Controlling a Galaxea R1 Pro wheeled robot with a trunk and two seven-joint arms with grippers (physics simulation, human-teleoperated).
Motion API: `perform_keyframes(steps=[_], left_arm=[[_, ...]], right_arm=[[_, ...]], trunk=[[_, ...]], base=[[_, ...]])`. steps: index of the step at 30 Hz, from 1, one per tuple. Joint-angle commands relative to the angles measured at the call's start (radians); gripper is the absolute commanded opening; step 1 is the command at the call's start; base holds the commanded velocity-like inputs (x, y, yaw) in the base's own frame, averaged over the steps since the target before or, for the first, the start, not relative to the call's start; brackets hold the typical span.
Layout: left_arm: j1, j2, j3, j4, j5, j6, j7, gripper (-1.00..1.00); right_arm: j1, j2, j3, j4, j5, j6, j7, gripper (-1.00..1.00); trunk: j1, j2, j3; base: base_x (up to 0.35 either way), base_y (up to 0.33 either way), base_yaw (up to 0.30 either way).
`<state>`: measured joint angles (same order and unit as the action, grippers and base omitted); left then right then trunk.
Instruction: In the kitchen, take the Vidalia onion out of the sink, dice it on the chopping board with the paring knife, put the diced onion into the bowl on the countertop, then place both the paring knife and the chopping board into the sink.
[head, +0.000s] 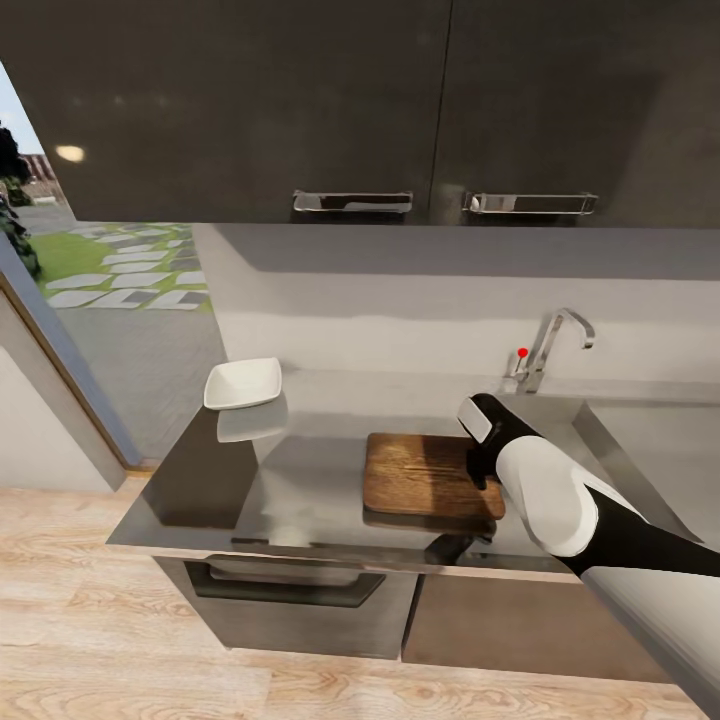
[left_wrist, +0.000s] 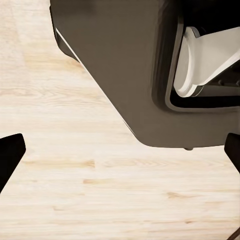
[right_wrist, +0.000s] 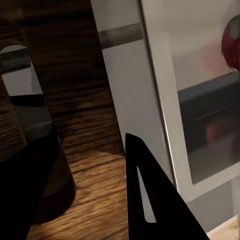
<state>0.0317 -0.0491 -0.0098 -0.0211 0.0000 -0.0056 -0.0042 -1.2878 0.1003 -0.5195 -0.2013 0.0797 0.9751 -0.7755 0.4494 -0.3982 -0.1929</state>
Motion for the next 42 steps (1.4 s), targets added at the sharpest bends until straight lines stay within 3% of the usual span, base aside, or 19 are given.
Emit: perform_keyframes(steps=[1, 30, 42], left_arm=[[0.0, 0.0, -0.001, -0.002, 0.0, -0.001, 0.0, 1.0], [0.0, 0.0, -0.001, -0.002, 0.0, -0.001, 0.0, 1.0], [0.0, 0.0, -0.001, -0.002, 0.0, -0.001, 0.0, 1.0]], right_arm=[[-0.001, 0.001, -0.008, -0.001, 0.008, 0.005, -0.001, -1.0], [-0.001, 0.001, -0.009, -0.001, 0.006, 0.005, -0.001, -1.0], [-0.001, 0.001, -0.008, -0.001, 0.006, 0.005, -0.001, -1.0]], trunk=[[0.001, -0.002, -0.002], [0.001, -0.002, -0.002], [0.001, -0.002, -0.014]], base=[[0.0, 0.0, 0.0], [0.039, 0.0, 0.0], [0.0, 0.0, 0.0]])
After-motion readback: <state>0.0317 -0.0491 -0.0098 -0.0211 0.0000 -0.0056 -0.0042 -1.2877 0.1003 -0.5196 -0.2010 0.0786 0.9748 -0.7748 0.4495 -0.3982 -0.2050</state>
